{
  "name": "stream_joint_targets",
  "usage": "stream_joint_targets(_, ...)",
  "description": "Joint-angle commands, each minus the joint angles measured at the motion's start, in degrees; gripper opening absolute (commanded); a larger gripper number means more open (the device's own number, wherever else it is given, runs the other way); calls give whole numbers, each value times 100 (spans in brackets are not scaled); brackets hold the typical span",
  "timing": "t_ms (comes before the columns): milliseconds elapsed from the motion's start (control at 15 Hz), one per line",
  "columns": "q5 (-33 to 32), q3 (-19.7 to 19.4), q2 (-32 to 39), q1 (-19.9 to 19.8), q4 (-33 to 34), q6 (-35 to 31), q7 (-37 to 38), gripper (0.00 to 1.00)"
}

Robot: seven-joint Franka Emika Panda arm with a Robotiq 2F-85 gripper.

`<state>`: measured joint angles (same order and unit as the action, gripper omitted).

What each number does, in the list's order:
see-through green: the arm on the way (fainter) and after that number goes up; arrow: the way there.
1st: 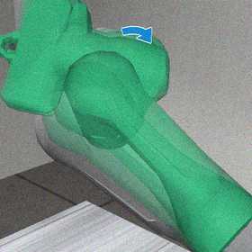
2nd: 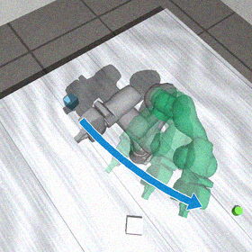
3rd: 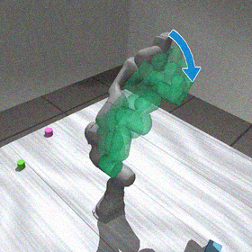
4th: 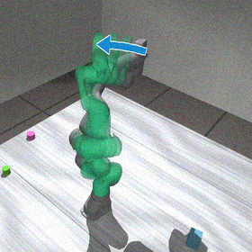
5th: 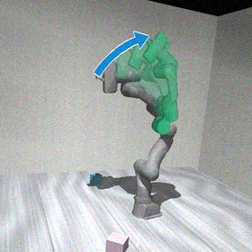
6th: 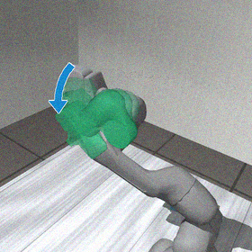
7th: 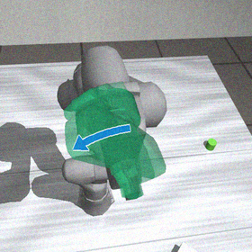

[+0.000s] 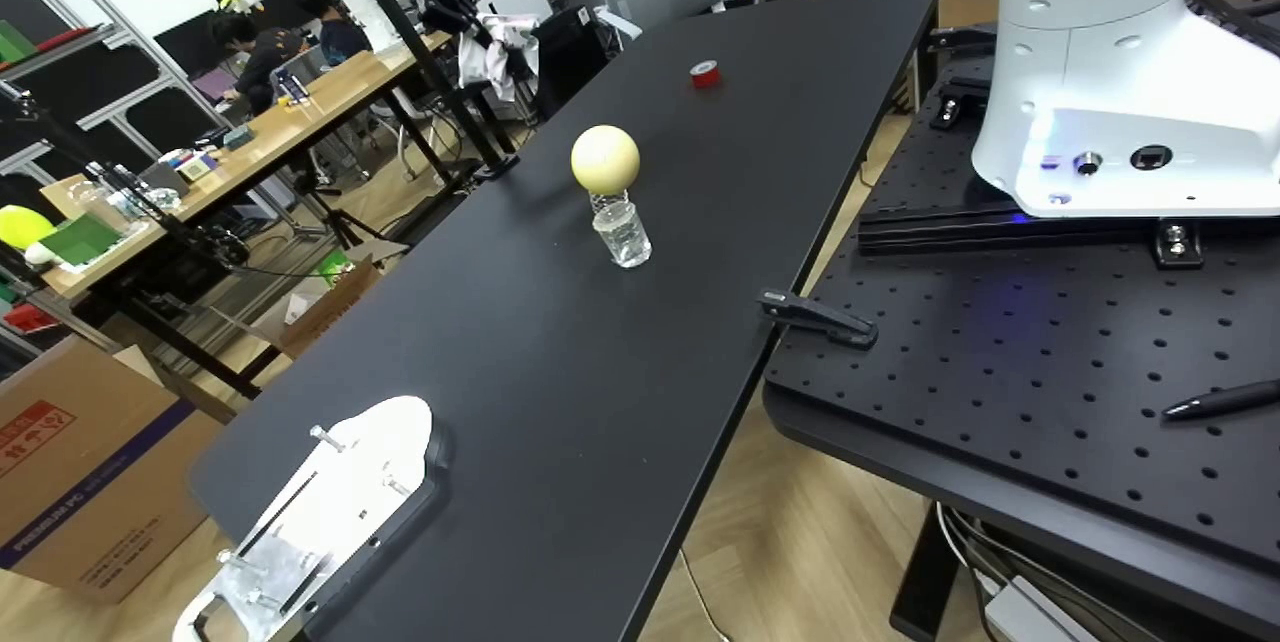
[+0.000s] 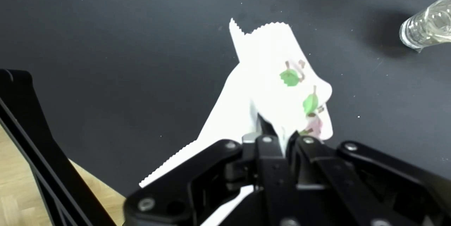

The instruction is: Hang the cloth on the stand

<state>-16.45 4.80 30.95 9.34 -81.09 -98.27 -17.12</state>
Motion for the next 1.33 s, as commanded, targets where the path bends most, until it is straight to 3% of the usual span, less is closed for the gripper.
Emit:
stream_joint_targets(0, 50, 57, -244, -87, -343, -116, -34, 2)
stream_joint_targets(267, 49, 74, -458, -96, -698, -311, -48, 3)
stream_joint_targets(333, 36, 73, -505, -93, -771, -347, -50, 32)
stream_joint_targets(467, 15, 75, -589, -92, -883, -388, -69, 38)
stream_joint_targets(1067, -117, 46, -937, -99, -1097, -602, -25, 98)
stream_joint_targets(1267, -116, 51, -1056, -106, -1152, -693, -17, 100)
